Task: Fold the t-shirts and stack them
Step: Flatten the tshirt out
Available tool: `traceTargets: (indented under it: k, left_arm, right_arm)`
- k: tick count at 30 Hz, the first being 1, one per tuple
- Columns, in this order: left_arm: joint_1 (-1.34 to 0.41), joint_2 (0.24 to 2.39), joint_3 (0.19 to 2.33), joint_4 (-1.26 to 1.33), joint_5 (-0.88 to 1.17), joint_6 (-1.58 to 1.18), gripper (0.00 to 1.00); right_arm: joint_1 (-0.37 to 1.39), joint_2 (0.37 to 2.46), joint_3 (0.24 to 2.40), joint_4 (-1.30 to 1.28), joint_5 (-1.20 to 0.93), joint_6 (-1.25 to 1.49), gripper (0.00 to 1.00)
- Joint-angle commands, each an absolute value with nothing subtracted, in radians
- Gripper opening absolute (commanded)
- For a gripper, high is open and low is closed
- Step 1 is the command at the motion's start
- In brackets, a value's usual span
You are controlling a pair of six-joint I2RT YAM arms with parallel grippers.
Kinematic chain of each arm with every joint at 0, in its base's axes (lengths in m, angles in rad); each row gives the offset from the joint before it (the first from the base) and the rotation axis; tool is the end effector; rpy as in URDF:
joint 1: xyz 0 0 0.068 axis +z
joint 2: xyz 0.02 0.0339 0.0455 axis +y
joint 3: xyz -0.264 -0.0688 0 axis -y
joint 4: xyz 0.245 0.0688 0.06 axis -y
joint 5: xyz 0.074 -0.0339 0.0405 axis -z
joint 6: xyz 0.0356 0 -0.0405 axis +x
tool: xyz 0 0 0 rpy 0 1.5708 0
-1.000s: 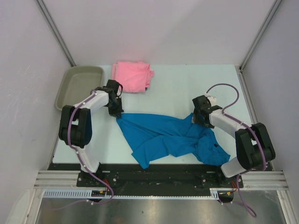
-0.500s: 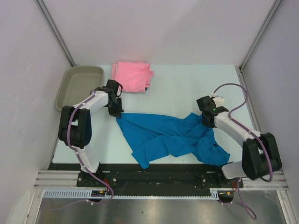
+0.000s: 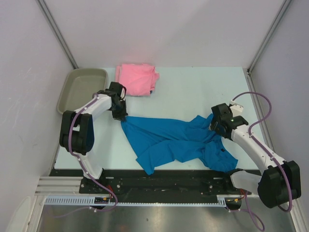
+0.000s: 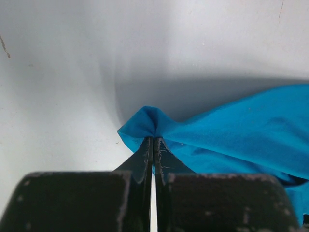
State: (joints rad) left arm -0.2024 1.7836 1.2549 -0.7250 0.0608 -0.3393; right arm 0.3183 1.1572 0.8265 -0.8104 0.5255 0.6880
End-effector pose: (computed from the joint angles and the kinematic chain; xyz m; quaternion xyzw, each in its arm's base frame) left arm 0.3441 -0.0728 0.1957 -0.0627 0.9850 -0.0711 0.1440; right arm 0.2039 0.0484 0.2372 0.2278 0.9172 -0.1230 0.3027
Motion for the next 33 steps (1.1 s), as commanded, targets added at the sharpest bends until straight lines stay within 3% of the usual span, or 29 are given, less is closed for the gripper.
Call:
traceTargets:
  k: [1, 7, 15, 28, 33]
  left_arm:
    - [-0.198, 1.729, 1.249, -0.71, 0.089, -0.305, 0.0]
    - [-0.196, 1.733, 1.243, -0.701, 0.095, -0.305, 0.0]
    - [-0.196, 1.733, 1.239, -0.698, 0.094, -0.307, 0.0]
    - [-0.196, 1.74, 1.238, -0.703, 0.09, -0.305, 0.0]
    - [-0.196, 1.743, 1.238, -0.701, 0.091, -0.305, 0.01]
  right_arm:
    - [0.292, 1.176, 0.848, -0.695, 0.512, 0.672, 1.0]
    - [0.19, 1.379, 0.897, -0.491, 0.445, 0.583, 1.0]
    - [0.094, 1.615, 1.002, -0.331, 0.379, 0.54, 0.76]
    - [0.097, 1.749, 1.089, -0.313, 0.317, 0.531, 0.74]
    - [0.1, 1.784, 1.089, -0.308, 0.313, 0.534, 0.69]
